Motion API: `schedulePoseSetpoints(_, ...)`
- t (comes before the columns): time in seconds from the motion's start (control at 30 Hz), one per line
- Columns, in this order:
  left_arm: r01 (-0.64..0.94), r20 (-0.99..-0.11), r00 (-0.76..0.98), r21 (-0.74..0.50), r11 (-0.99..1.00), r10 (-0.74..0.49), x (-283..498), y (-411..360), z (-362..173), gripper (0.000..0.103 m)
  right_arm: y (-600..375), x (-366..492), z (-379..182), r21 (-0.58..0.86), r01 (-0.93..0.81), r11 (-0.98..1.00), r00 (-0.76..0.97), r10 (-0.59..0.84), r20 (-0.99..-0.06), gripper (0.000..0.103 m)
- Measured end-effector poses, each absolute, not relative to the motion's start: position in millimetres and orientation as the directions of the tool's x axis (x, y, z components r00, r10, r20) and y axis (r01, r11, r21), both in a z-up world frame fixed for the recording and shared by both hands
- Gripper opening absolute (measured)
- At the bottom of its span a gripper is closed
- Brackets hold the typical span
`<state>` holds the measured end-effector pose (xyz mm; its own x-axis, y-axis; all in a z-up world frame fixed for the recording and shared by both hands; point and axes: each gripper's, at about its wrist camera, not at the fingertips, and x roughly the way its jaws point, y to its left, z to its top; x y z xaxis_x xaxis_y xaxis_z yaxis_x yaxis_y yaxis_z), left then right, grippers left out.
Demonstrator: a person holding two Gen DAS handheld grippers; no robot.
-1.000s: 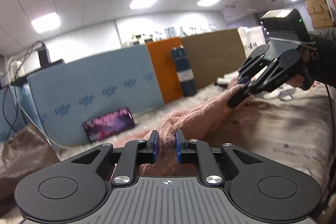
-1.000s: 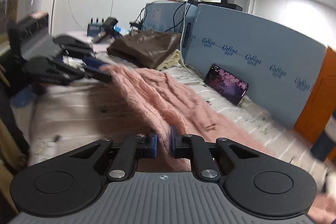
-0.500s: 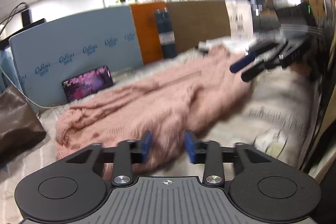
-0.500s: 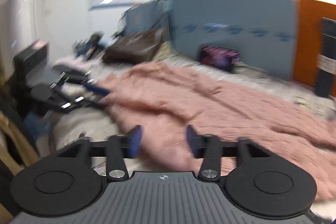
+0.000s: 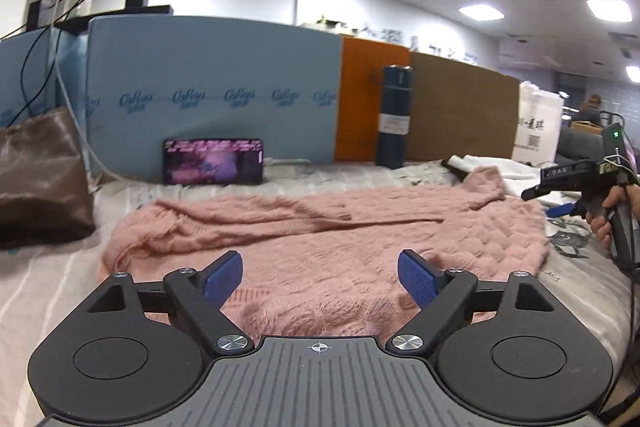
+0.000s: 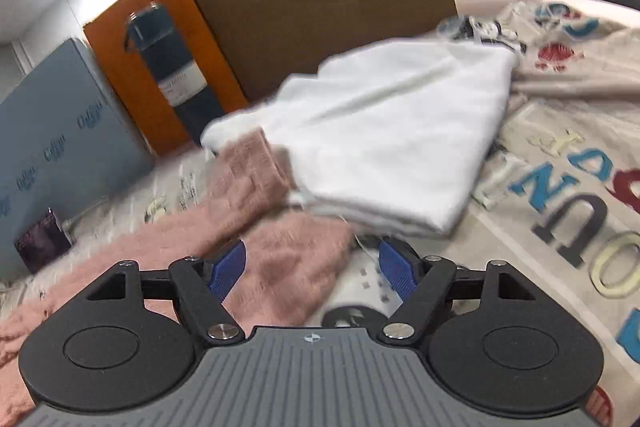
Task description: Fold clothes
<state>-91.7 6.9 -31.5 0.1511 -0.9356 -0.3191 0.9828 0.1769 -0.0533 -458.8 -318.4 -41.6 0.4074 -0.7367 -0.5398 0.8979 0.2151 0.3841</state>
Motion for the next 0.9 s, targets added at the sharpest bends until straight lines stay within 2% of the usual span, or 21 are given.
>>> schedulePoseSetpoints(0.03, 0.98, -0.325, 0.162, -0.054, 0.19, -0.932, -91, 6, -32, 0.088, -320, -455, -42, 0.372, 0.902, 0.22, 0.403, -0.738, -0.542, 0.073)
schedulePoseSetpoints(0.1, 0.977, -0.334, 0.172, -0.063, 0.204, -0.927, -89, 6, -34, 0.089, -323, -444, -43, 0.317, 0.923, 0.219, 0.366, -0.755, -0.543, 0.062)
schedulePoseSetpoints(0.17, 0.976, -0.336, 0.172, -0.07, 0.207, -0.926, -88, 7, -35, 0.089, -319, -435, -42, 0.235, 0.942, 0.238, 0.331, -0.769, -0.547, 0.032)
schedulePoseSetpoints(0.23, 0.975, -0.338, 0.172, -0.075, 0.209, -0.925, -87, 7, -35, 0.089, -314, -433, -40, 0.246, 0.919, 0.308, 0.394, -0.754, -0.525, 0.014)
schedulePoseSetpoints(0.27, 0.975, -0.339, 0.171, -0.078, 0.208, -0.925, -86, 7, -35, 0.089, -311, -434, -36, 0.246, 0.915, 0.319, 0.402, -0.76, -0.51, 0.011)
schedulePoseSetpoints(0.5, 0.968, -0.376, 0.181, -0.093, 0.232, -0.909, -84, 1, -37, 0.089, -269, -459, 18, 0.256, 0.899, 0.357, 0.43, -0.832, -0.35, 0.01)
schedulePoseSetpoints(0.67, 0.965, -0.4, 0.186, -0.095, 0.242, -0.897, -82, -2, -39, 0.089, -233, -468, 41, 0.194, 0.912, 0.362, 0.406, -0.863, -0.299, 0.009)
schedulePoseSetpoints(0.77, 0.967, -0.397, 0.178, -0.098, 0.234, -0.901, -82, -2, -39, 0.089, -229, -471, 33, 0.164, 0.924, 0.345, 0.381, -0.869, -0.317, 0.009)
schedulePoseSetpoints(0.9, 0.968, -0.388, 0.171, -0.104, 0.228, -0.906, -82, 0, -38, 0.089, -254, -471, -5, 0.119, 0.948, 0.295, 0.317, -0.852, -0.416, 0.009)
